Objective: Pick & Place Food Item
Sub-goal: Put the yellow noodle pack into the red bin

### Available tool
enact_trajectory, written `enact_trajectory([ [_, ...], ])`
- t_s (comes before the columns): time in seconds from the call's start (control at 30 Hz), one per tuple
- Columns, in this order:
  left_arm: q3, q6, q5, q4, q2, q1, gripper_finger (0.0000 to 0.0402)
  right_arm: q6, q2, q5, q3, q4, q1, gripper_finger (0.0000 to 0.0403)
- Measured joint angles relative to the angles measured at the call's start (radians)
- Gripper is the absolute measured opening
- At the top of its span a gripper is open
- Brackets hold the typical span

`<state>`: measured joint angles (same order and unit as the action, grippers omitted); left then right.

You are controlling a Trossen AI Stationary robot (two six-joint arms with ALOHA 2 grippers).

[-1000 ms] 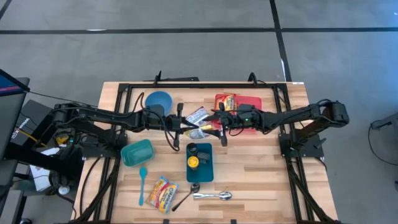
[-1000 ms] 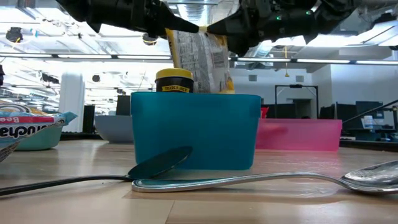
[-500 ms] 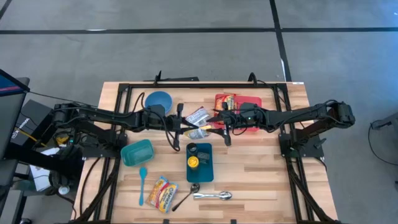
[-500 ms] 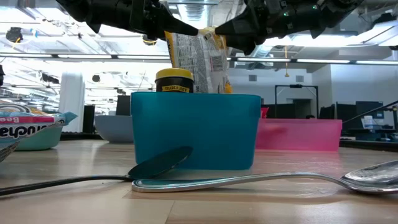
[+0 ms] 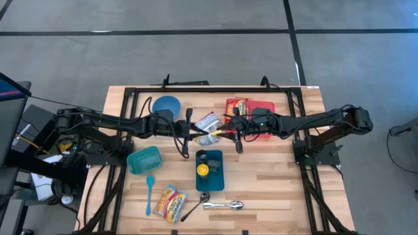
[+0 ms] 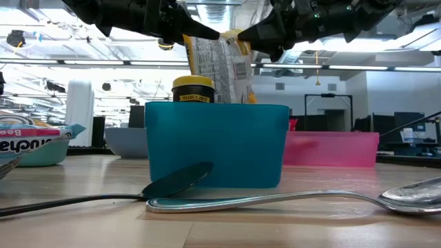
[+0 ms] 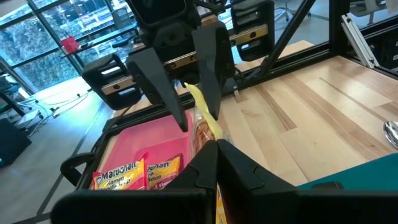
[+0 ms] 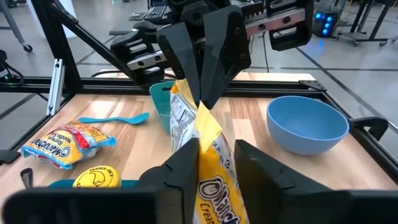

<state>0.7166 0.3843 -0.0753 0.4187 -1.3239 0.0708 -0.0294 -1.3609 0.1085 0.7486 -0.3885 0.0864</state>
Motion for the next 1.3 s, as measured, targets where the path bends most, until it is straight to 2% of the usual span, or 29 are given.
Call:
enact_trajectory([
  [0.47,0.000,0.000,0.000,0.002,0.001,0.000,0.0009,0.003,0.000,0.000,0.000,0.012,0.000,0.0004],
  [0.6,0.000,0.000,0.000,0.003,0.001,-0.001,0.0035,0.003,-0.001,0.000,0.000,0.017,0.001,0.0004],
  [0.8,0.000,-0.003,0.001,0.003,0.001,-0.001,0.0107,0.003,-0.001,-0.003,0.000,0.017,0.001,0.0001],
  [0.97,0.000,-0.033,0.054,-0.005,0.010,0.000,0.0159,0.000,-0.001,-0.034,0.000,0.032,0.002,0.0001],
  [1.1,0.001,-0.065,0.061,-0.021,0.034,0.000,0.0178,-0.005,-0.001,-0.064,0.000,0.057,0.002,0.0001],
  [1.3,0.002,-0.105,0.061,-0.094,0.091,0.000,0.0181,-0.005,0.010,-0.081,0.000,0.075,0.023,0.0000],
])
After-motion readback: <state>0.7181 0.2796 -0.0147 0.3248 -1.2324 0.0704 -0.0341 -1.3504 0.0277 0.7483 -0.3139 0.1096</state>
